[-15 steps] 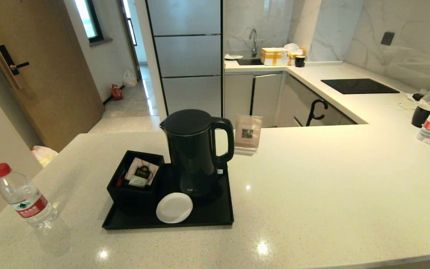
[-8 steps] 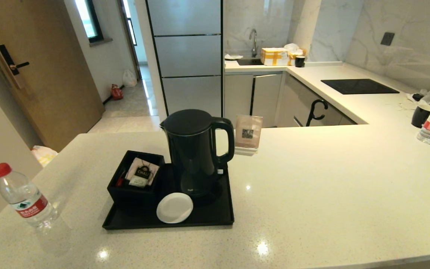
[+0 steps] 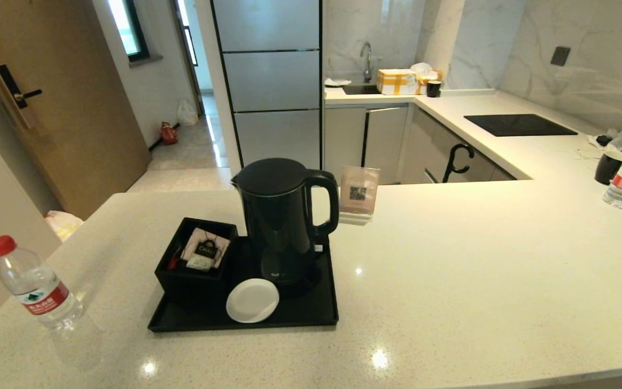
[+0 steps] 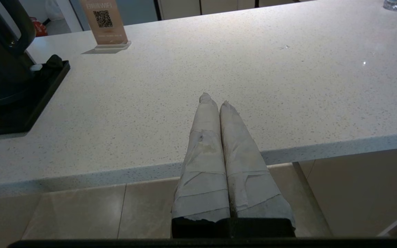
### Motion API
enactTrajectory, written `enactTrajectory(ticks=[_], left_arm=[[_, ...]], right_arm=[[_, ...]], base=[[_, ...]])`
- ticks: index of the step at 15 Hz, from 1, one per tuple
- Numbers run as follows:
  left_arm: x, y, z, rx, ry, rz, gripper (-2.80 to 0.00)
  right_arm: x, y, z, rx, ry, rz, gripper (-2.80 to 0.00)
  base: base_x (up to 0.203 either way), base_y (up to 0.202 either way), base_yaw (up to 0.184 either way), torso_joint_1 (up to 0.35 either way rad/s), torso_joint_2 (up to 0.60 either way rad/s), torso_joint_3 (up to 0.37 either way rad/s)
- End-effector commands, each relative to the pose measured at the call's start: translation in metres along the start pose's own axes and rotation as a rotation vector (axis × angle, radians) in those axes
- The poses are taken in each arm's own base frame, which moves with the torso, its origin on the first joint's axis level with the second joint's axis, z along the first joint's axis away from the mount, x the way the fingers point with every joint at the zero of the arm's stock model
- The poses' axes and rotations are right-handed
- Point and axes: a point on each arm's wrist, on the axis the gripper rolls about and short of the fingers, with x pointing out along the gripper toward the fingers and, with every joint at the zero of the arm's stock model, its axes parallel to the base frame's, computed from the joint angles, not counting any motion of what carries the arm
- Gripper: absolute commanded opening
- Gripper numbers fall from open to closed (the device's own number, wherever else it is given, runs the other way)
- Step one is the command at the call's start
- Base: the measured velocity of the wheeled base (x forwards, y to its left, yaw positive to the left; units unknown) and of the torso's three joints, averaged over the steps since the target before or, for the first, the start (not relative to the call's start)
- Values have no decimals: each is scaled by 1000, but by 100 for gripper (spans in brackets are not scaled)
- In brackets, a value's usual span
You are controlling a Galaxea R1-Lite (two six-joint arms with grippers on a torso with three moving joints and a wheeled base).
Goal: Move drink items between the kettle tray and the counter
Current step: Pick up the kettle
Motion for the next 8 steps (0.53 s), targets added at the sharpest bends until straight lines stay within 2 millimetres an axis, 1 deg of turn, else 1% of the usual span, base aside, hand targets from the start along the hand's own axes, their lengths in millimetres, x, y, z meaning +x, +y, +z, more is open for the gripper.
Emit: enactTrajectory(ticks=[1,2,3,8], left_arm=[[2,0,-5,-7,-7,-1,-280],[2,0,-5,-56,0,-2,-280],[2,0,-5,-66,-4,-3,-280],[2,0,-5,-72,-2,-2,-280]], right_arm=[[0,0,0,2,0,0,-280],[0,0,0,1,0,0,-280],[0,0,0,2,0,0,-280],[0,0,0,2,0,0,-280]], base=[[0,0,0,0,0,0],[0,0,0,0,0,0],[0,0,0,0,0,0],[0,0,0,0,0,0]])
